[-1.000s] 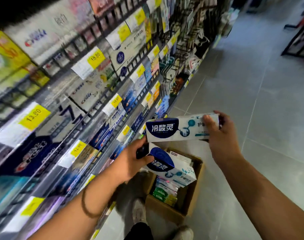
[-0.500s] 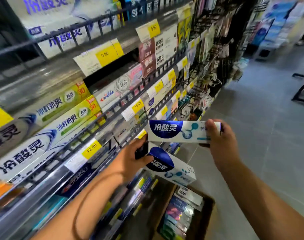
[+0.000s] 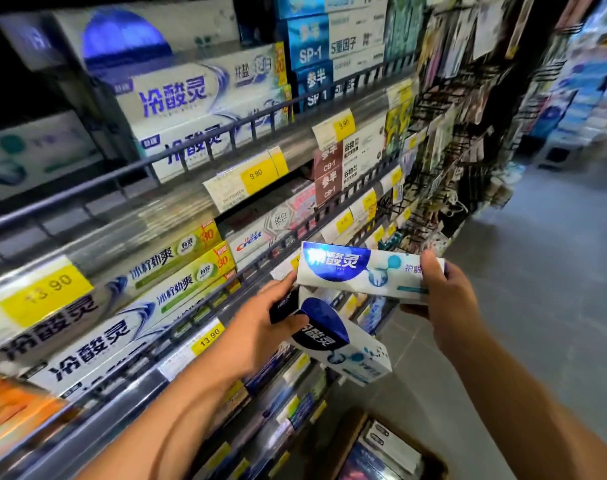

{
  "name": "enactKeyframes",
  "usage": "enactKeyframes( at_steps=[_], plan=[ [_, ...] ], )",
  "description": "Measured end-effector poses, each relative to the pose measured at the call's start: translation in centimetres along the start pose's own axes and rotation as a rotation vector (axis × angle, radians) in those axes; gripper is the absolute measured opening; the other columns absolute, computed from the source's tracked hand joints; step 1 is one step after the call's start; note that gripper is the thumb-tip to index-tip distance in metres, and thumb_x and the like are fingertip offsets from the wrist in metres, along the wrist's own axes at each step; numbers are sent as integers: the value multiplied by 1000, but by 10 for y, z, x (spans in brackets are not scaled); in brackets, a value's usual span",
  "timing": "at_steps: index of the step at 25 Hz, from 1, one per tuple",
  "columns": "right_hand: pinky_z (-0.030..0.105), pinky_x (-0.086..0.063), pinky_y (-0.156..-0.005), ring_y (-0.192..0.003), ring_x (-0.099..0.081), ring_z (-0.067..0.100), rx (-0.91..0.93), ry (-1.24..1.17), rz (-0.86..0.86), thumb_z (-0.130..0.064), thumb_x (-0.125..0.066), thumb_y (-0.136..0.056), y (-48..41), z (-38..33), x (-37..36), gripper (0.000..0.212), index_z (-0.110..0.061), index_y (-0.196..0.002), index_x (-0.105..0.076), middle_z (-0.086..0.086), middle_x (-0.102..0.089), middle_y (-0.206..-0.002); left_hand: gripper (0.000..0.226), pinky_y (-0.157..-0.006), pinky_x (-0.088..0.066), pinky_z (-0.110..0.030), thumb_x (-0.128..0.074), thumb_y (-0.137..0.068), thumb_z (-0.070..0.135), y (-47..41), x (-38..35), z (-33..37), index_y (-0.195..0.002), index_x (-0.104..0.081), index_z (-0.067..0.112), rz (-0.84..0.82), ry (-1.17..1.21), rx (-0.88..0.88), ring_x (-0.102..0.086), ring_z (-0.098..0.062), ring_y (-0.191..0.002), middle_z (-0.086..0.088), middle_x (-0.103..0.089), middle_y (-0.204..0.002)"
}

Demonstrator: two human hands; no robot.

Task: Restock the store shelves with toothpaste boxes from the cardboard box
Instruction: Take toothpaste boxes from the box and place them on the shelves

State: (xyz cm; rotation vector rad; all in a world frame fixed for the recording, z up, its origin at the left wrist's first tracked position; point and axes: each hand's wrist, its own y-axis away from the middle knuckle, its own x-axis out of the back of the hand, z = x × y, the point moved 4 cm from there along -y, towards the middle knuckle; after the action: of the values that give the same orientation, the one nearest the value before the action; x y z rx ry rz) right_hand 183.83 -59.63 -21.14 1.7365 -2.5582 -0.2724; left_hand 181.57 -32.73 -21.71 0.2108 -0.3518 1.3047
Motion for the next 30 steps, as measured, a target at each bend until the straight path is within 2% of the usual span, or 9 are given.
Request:
enactKeyframes(
  at_steps=[6,10,16,18,22,24,26,28,30],
  plan=[
    [36,-55,-55,-68,-65,22,32,45,-237,-51,-56,-89,-21,-40,-14,35,-19,-101,-56,14,-69,-96,68,-105,-41,-21,-73,-78,17,12,6,36,-138,-42,26,164,120,36,-55,3,-117,1,-54,-131],
    [32,-55,-52,-70,-67,23,34,72,-360,-52,-56,-88,-26,-77,-27,43,-17,-113,-56,9,-69,-94,76,-101,-42,-22,-75,-75,29,23,12,60,-142,-42,18,269,131,16,-52,-5,-125,4,-53,-136],
    [16,-48,-53,-68,-63,3,229,152,-472,-55,-48,-90,-14,-123,-47,42,-17,-106,-53,-2,-65,-89,72,-109,-36,-22,-73,-75,25,39,26,96,-140,-41,29,415,83,-11,-48,0,-127,9,-52,-139],
    [18,-52,-52,-75,-69,9,226,106,-539,-51,-48,-92,-12,-131,-58,28,-27,-105,-55,1,-68,-96,73,-111,-36,-29,-72,-77,25,46,33,107,-143,-40,29,457,72,-19,-48,-6,-129,7,-52,-140],
    [36,-60,-73,-88,-69,18,97,-120,-662,-34,-51,-96,-6,-142,-81,25,-27,-120,-54,7,-69,-107,71,-109,-39,-42,-71,-79,27,60,45,124,-144,-41,31,484,58,-33,-49,-13,-131,7,-52,-141],
    [31,-60,-66,-86,-67,17,87,-162,-723,-28,-50,-97,4,-153,-93,30,-27,-127,-50,4,-68,-105,69,-106,-42,-38,-70,-81,25,72,54,128,-144,-41,30,525,60,-25,-51,-11,-129,8,-54,-139],
    [28,-59,-63,-86,-67,17,125,-147,-763,-28,-50,-97,14,-160,-107,20,-30,-117,-55,4,-67,-105,68,-104,-44,-31,-68,-82,20,86,64,132,-144,-40,26,564,65,-21,-52,-10,-127,7,-55,-138],
    [38,-59,-77,-91,-68,18,154,-91,-781,-33,-51,-96,24,-163,-121,16,-33,-111,-58,2,-69,-106,70,-103,-43,-27,-69,-80,22,101,75,136,-144,-41,23,596,30,-21,-51,-10,-128,6,-55,-139],
    [44,-54,-87,-95,-68,18,189,-20,-790,-43,-52,-94,36,-164,-134,28,-36,-120,-57,-4,-70,-102,75,-105,-40,-25,-71,-76,27,116,86,141,-144,-40,22,646,21,-23,-49,-8,-130,8,-54,-140]
  ],
)
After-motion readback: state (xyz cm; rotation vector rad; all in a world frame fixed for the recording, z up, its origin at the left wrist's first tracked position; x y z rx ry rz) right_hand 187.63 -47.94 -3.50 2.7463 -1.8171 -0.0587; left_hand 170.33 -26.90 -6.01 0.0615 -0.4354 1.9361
